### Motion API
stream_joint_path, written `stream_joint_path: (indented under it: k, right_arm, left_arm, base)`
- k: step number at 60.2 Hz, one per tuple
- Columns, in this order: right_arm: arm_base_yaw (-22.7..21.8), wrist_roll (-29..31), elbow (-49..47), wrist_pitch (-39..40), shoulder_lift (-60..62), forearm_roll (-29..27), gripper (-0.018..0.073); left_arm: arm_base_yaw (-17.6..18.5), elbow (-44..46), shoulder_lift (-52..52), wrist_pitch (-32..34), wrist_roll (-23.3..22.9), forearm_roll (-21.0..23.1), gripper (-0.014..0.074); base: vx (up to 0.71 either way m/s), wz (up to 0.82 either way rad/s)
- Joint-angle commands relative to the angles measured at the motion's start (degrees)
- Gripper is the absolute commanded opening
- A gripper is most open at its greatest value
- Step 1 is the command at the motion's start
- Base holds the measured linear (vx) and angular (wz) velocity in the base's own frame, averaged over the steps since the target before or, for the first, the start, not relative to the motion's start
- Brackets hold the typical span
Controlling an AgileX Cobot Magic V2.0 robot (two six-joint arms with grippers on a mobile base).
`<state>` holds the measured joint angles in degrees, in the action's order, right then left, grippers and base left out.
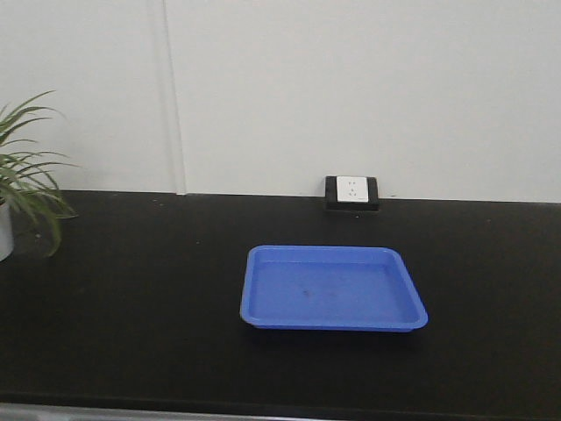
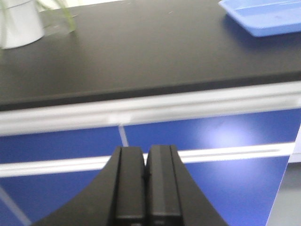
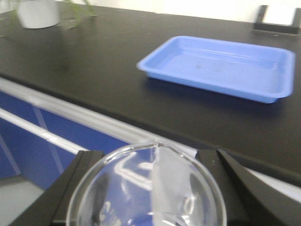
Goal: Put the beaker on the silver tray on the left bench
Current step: 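Drive the base to the bench with the silver tray, holding the beaker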
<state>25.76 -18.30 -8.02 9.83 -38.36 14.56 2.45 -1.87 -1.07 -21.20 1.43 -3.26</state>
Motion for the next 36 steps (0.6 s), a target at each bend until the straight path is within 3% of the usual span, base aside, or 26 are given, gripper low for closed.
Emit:
stream_joint_path:
  k: [1,36]
  right_arm:
    - [-0.17,0.23,-1.69,4.64,0.27,0.03,-0.0011]
    - [-0.17,0.23,-1.69,4.64,0.27,0.03,-0.0011]
  left_arm:
    - [0.45,-1.14,-0.41,4.31,-0.10,0.15,0.0001]
    - [0.45,-1.14,-0.41,4.31,-0.10,0.15,0.0001]
  base:
    - [-0.33,0.36]
    - [-0.33,0.42]
